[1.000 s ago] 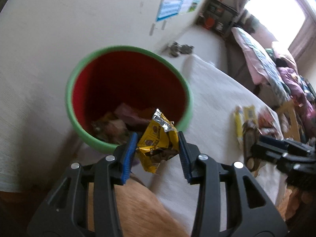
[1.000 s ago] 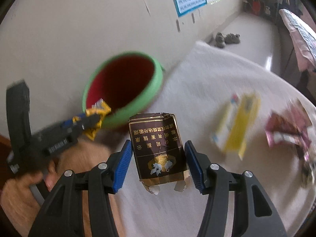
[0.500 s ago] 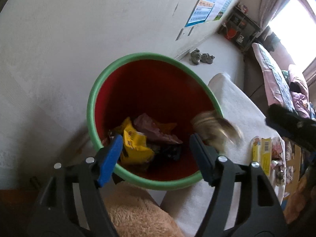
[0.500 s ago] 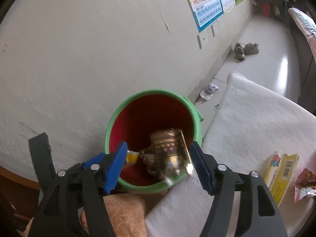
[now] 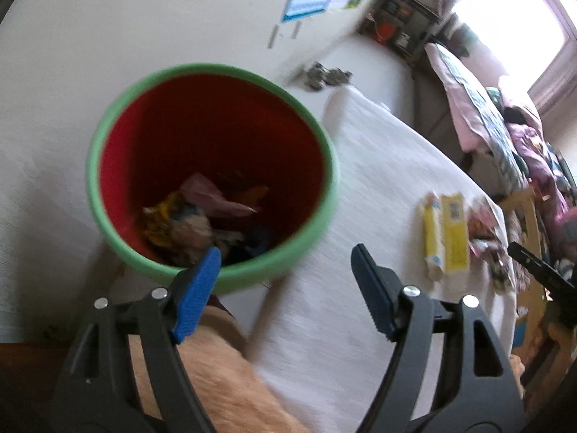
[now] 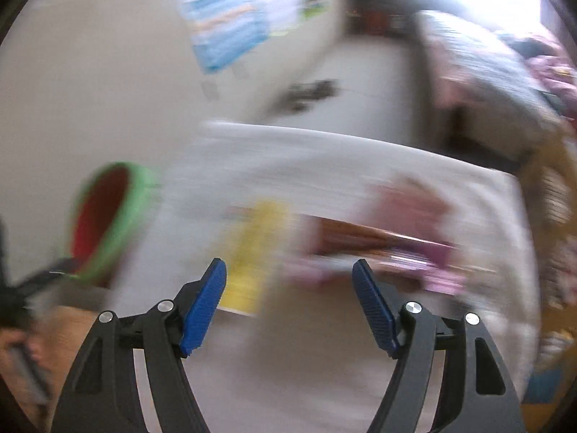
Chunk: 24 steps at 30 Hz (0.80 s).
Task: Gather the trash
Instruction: 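Open both tools over the bucket to drop the yellow-silver wrapper and brown pack, then grasp the white printed paper with the right tool while the left tool grasps the yellow-white carton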
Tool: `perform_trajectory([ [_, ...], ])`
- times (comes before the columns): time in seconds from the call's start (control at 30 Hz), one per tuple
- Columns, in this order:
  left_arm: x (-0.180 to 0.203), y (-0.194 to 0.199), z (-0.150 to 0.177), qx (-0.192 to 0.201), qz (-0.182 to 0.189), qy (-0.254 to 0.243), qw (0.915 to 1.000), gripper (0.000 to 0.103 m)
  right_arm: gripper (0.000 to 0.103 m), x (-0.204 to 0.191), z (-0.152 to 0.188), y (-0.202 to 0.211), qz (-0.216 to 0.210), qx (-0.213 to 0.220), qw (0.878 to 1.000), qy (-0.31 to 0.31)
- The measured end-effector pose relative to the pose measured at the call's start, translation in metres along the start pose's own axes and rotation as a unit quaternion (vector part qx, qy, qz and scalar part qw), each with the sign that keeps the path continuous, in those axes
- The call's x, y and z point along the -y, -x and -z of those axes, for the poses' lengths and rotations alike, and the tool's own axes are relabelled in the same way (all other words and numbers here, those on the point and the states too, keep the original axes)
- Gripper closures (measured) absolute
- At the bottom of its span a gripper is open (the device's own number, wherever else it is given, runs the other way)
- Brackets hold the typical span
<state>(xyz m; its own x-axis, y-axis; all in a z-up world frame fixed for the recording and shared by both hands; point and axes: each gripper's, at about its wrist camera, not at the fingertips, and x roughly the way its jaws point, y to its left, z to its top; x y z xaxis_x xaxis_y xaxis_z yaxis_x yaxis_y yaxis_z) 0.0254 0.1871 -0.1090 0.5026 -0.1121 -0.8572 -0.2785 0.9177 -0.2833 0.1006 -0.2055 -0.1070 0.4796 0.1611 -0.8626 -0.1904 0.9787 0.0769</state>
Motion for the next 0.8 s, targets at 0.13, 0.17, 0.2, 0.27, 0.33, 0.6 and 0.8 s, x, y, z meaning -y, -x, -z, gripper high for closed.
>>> perform_trajectory([
  [0.13, 0.031, -0.014, 0.014, -0.029, 0.011, -0.025, 0.9992, 0.031, 0.033, 0.078, 0.013, -0.013, 0.046, -0.026, 0.996, -0.077],
  [0.17, 0.040, -0.018, 0.017, -0.035, 0.014, -0.034, 0.9987, 0.031, 0.033, 0.091, 0.015, -0.018, 0.050, -0.034, 0.994, -0.091],
  [0.2, 0.049, -0.020, 0.018, -0.040, 0.018, -0.044, 0.9981, 0.031, 0.033, 0.104, 0.016, -0.026, 0.048, -0.045, 0.992, -0.105],
  [0.27, 0.071, -0.023, 0.020, -0.045, 0.024, -0.074, 0.9959, 0.031, 0.033, 0.115, 0.018, -0.040, 0.036, -0.066, 0.990, -0.120],
  [0.33, 0.091, -0.025, 0.019, -0.047, 0.030, -0.104, 0.9930, 0.027, 0.034, 0.119, 0.022, -0.056, 0.018, -0.091, 0.987, -0.127],
  [0.6, 0.158, -0.051, 0.005, -0.053, 0.044, -0.176, 0.9821, 0.021, 0.060, 0.114, 0.046, -0.027, -0.020, -0.051, 0.989, -0.134],
  [0.8, 0.189, -0.080, -0.008, -0.058, 0.056, -0.149, 0.9856, 0.021, 0.060, 0.088, 0.080, -0.001, -0.048, -0.049, 0.990, -0.127],
])
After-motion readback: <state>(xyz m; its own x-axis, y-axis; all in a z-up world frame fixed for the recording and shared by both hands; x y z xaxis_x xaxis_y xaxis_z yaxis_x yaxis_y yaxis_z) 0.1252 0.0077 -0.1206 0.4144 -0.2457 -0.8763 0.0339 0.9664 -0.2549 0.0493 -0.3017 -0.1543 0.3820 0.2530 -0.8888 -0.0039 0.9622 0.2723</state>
